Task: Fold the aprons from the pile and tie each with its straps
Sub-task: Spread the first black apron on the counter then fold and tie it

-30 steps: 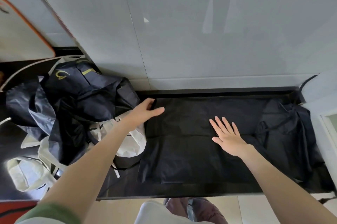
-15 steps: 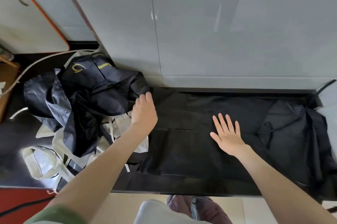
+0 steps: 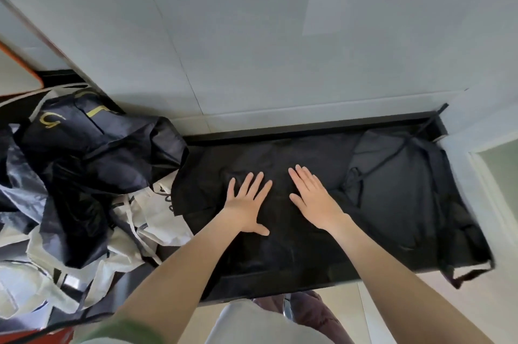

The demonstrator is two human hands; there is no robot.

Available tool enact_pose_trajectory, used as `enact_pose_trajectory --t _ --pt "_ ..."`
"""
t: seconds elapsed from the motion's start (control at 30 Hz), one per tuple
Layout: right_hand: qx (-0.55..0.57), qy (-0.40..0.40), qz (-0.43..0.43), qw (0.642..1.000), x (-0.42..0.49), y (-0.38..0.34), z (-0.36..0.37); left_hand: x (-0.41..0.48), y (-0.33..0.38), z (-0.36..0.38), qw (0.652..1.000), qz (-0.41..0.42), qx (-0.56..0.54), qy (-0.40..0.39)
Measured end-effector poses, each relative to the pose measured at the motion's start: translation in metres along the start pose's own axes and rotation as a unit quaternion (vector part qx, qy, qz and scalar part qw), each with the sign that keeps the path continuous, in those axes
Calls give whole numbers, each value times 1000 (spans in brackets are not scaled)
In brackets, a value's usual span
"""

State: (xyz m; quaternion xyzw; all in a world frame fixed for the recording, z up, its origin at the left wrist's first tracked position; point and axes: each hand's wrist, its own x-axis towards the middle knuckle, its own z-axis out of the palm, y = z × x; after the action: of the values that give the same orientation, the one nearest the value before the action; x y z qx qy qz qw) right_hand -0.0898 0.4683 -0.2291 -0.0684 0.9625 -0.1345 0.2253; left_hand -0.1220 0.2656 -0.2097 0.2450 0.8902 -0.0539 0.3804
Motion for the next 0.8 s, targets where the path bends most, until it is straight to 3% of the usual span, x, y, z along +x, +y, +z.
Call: enact_pose_trajectory --t 0.1,0.2,0.4,0.67,0.8 --pt "-70 21 52 996 -19 37 5 -2 -12 -3 1000 -7 27 -10" --pt "-72 51 101 991 -35 66 6 -4 -17 -12 997 -13 66 -39" --pt "-65 53 87 993 -38 93 2 -4 -11 -26 988 -37 117 -96" --pt "-60 28 141 988 -54 114 0 -9 -6 -23 991 15 92 -93" --pt "-81 29 138 987 -57 122 -5 -13 -11 -24 987 -1 152 -60"
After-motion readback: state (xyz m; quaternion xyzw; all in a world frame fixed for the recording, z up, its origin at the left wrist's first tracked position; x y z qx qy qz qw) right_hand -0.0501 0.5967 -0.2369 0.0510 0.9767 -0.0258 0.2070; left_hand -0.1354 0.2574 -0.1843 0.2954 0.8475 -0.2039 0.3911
